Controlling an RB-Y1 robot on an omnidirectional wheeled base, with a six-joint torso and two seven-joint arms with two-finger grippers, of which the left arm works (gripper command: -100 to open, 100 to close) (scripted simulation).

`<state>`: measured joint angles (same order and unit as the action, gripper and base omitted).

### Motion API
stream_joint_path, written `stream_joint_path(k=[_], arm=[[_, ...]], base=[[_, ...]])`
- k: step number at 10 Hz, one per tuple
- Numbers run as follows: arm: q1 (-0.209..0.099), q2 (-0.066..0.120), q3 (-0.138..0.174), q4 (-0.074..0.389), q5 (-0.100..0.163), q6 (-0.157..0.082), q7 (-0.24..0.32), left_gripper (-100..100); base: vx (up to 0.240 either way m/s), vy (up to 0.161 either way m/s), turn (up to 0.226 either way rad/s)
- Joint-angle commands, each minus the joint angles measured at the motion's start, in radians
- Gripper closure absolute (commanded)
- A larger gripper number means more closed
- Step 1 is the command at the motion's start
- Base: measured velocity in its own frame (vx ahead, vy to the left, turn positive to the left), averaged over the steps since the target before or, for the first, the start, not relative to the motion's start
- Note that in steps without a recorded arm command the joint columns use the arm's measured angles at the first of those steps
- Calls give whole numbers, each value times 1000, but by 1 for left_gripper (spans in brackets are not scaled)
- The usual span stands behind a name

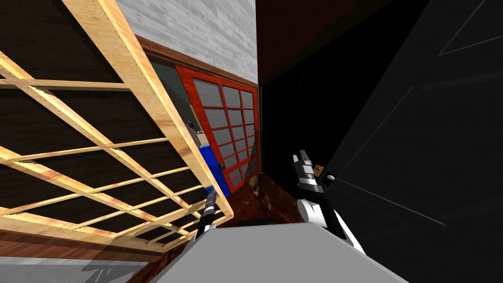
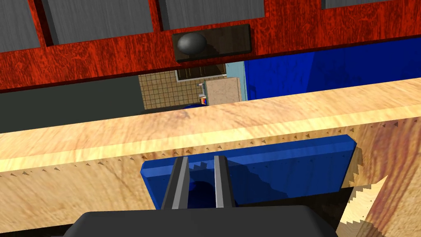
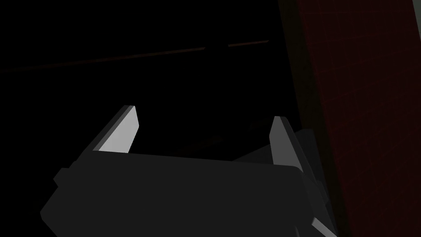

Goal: Pull the door open

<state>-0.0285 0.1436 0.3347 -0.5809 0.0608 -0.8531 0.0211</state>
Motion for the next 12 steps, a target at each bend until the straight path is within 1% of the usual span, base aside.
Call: stream_joint_path(k=[1, 2, 3, 5, 6, 8, 9, 10, 11, 12], arm=[[35, 19, 22, -28, 10, 15, 2, 100], [34, 21, 19, -29, 15, 15, 44, 100], [34, 21, 19, -29, 15, 15, 44, 100], [32, 23, 14, -30, 24, 15, 115, 100], [32, 23, 14, -30, 24, 15, 127, 100], [29, 26, 8, -31, 34, 14, 191, 100], [29, 26, 8, -89, 34, 14, 210, 100], [29, 26, 8, -82, 34, 14, 210, 100], [22, -2, -27, -100, 41, 35, 252, -100], [20, -3, -30, -99, 48, 34, 272, -100]], base=[[10, -11, -9], [-20, 12, -54], [-36, 25, -75], [-68, 18, -95], [-47, 18, -26], [-73, 27, -107], [-70, 24, -35], [-24, 4, -15], [-53, -17, -113], [-85, 1, -89]])
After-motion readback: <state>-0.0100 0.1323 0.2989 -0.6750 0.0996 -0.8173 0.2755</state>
